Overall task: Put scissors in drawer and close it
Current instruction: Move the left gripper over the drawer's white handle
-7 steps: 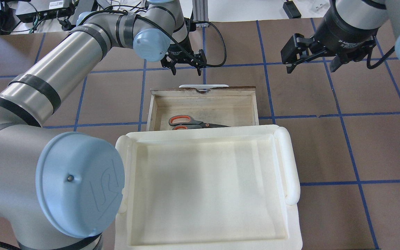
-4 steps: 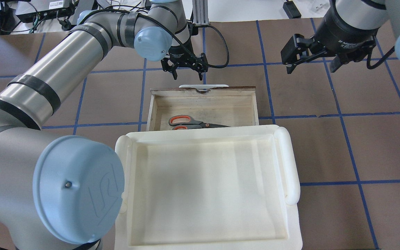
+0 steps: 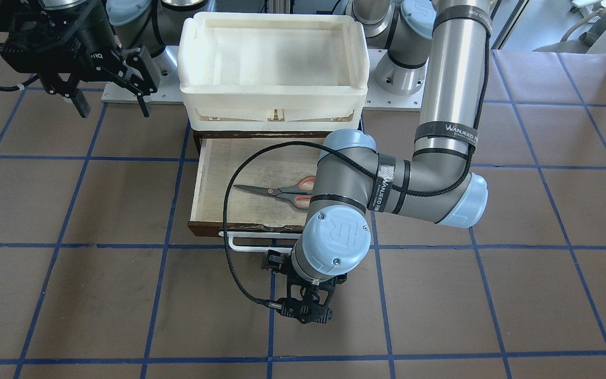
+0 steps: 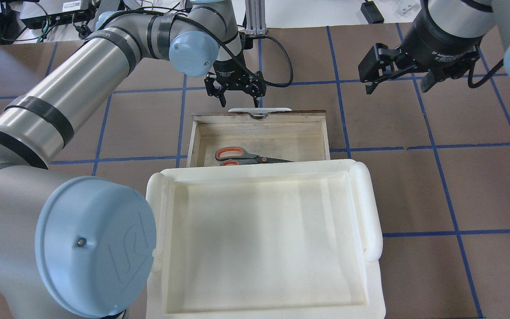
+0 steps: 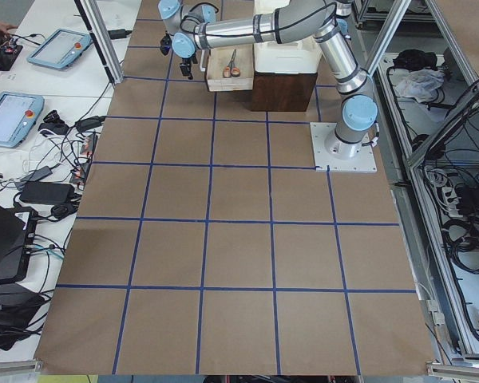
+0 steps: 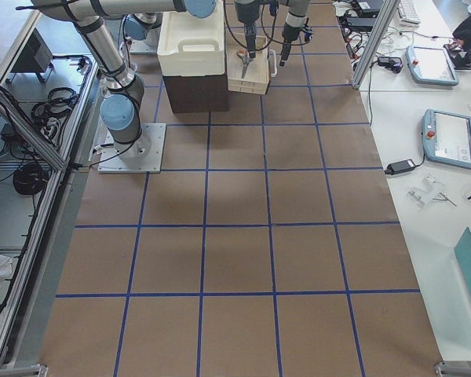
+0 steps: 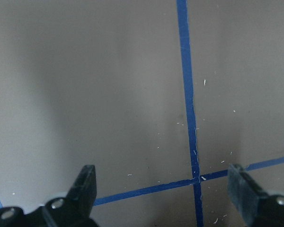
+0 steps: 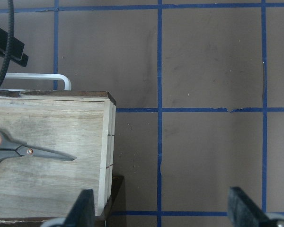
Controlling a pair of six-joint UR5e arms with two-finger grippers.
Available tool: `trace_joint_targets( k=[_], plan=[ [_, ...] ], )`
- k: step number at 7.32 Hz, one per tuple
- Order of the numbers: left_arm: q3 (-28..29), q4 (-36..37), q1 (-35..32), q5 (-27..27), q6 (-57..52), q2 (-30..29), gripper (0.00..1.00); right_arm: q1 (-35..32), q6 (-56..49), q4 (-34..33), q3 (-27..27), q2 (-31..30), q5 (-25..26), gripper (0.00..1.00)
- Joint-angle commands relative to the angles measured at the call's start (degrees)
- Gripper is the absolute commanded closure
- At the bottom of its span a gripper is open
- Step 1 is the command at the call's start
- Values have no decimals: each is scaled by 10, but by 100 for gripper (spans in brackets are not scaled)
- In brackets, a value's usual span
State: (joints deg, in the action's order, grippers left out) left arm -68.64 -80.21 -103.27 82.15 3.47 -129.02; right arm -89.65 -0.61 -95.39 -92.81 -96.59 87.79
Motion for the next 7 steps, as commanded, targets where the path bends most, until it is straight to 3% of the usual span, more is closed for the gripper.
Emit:
trace_joint_targets(
  k=[1,2,7],
  plan=[
    [-3,-20,0,-5,0,8,0,0,-2,-2,0,0,3,0],
    [-3,-49,3,-5,-1,13,0,0,-1,-10,-2,2,12,0],
    [-12,-61,8,-5,-5,28,0,0,2,-9,-2,2,9,0]
  ],
)
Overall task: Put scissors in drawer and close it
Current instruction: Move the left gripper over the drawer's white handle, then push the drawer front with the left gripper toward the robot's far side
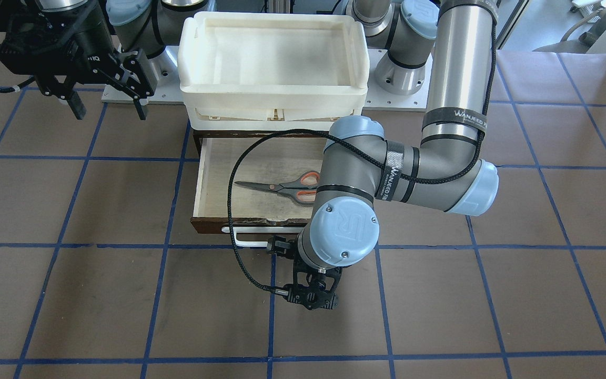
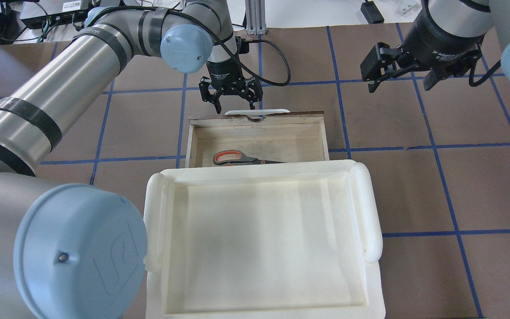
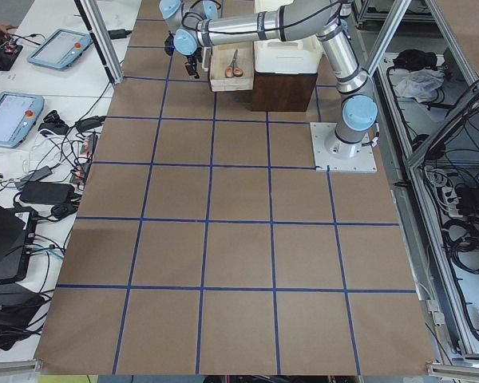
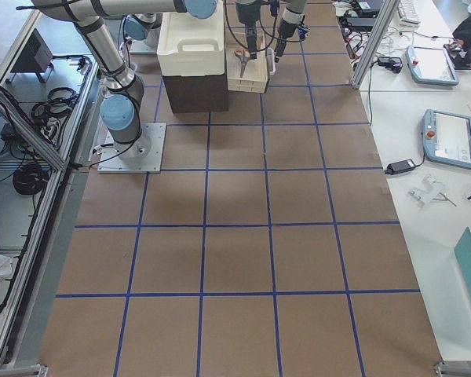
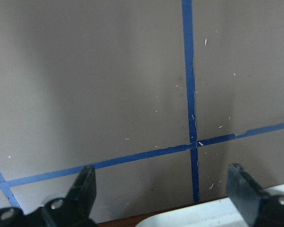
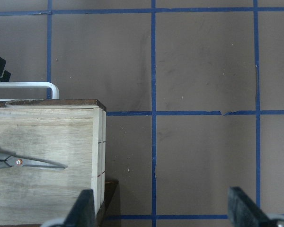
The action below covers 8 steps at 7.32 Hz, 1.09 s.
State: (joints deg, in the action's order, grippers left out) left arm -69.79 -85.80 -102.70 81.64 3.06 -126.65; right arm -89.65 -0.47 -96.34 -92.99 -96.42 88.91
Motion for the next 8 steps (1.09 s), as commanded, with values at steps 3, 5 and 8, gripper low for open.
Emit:
trace_joint_targets(
  k=[3,5,8],
  plan=[
    [-1,-27,3,0,-2,15,0,0,0,0,0,0,-4,0],
    [-2,-40,7,2,-2,20,0,0,0,0,0,0,-4,0],
    [-14,-53,7,9,-3,32,0,0,0,0,0,0,-4,0]
  ],
)
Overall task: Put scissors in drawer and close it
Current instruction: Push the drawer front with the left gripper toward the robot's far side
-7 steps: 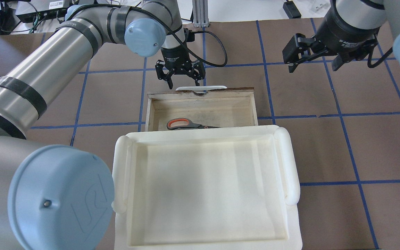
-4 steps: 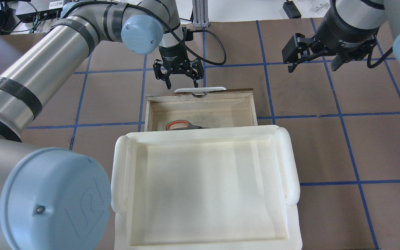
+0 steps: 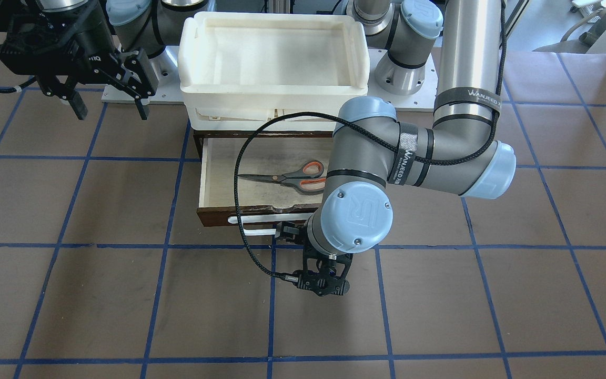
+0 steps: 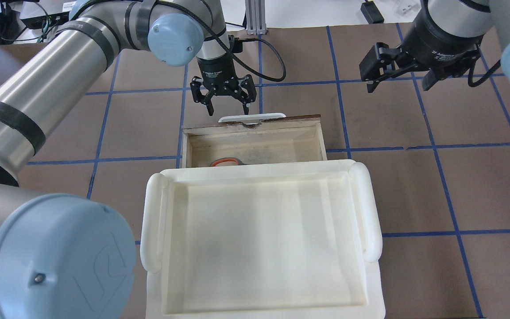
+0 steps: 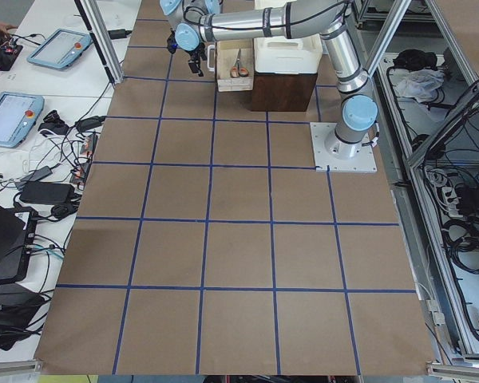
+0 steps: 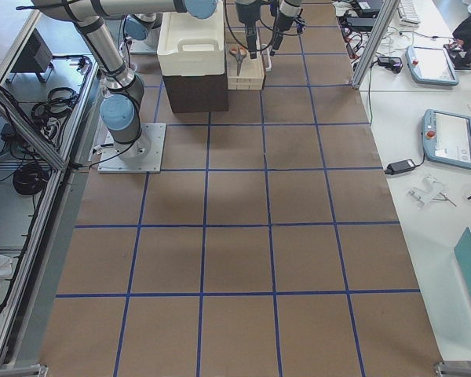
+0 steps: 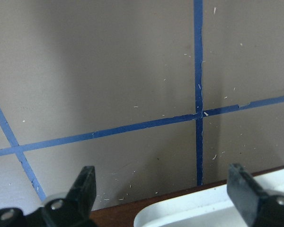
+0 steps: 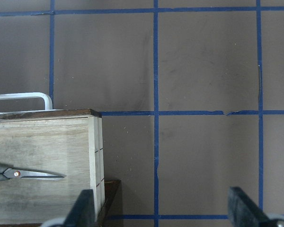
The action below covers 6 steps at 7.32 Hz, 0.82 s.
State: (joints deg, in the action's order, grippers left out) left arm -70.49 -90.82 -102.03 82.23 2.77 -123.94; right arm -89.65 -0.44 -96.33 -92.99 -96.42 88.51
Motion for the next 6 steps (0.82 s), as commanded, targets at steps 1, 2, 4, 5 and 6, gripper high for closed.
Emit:
trace_joint_targets(
  k=[1,2,4,5,6],
  plan=[
    [-11,-4,0,3,0,8,0,0,0,0,0,0,0,0],
    [-11,-15,1,7,0,12,0,0,0,0,0,0,0,0],
    [-16,-28,1,7,0,18,0,0,0,1,0,0,0,0],
    [-24,-31,1,7,0,22,0,0,0,1,0,0,0,0],
    [-32,-31,1,8,0,28,0,0,0,1,0,0,0,0]
  ],
)
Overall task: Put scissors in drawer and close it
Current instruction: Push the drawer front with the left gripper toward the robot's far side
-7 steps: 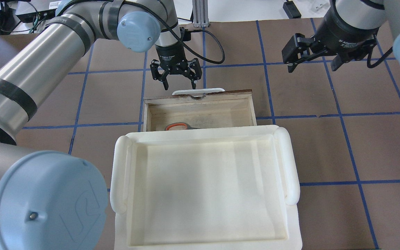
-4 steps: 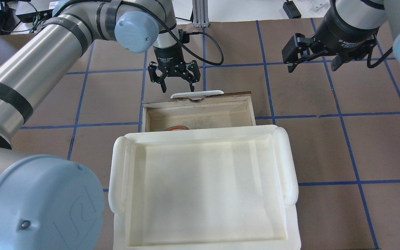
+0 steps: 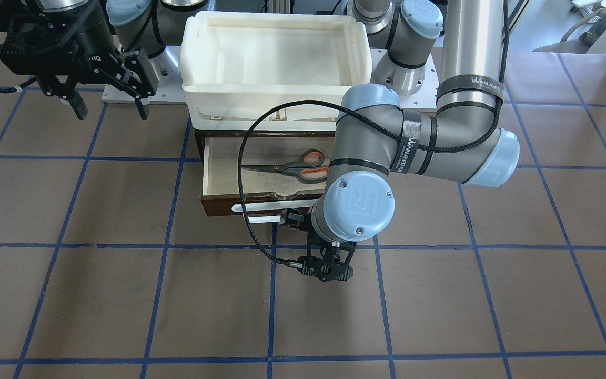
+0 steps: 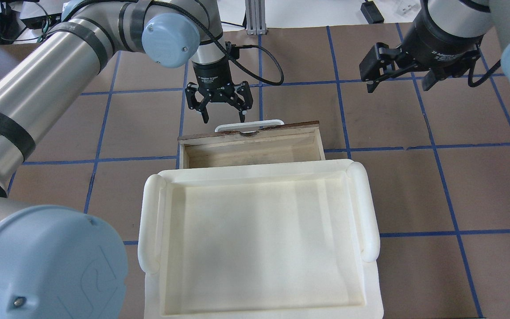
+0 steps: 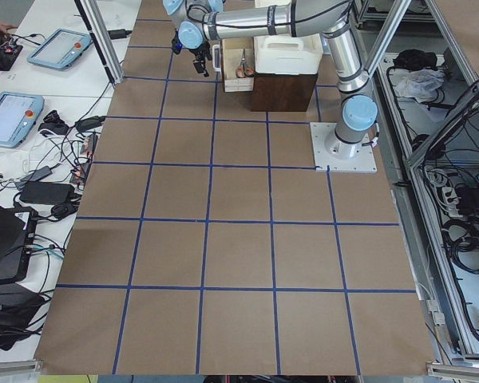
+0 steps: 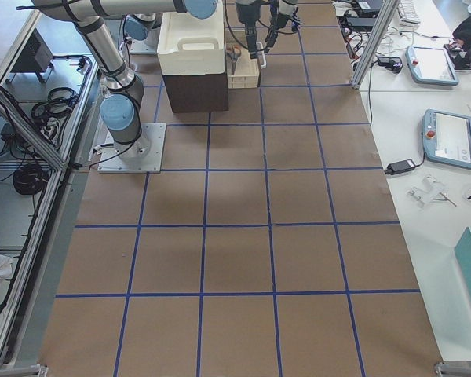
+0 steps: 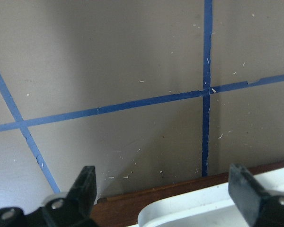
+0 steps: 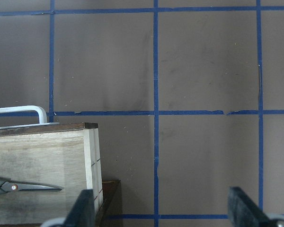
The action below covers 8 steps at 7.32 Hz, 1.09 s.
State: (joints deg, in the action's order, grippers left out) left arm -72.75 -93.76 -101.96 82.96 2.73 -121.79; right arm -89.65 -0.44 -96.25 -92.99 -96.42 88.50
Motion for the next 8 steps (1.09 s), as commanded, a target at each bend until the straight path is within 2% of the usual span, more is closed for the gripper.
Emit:
trace_joint_targets(
  k=[1,8],
  plan=[
    [-20,-2,0,4,0,11,0,0,0,0,0,0,0,0],
    [-35,-28,-2,22,0,23,0,0,0,-1,-1,0,-1,0]
  ],
)
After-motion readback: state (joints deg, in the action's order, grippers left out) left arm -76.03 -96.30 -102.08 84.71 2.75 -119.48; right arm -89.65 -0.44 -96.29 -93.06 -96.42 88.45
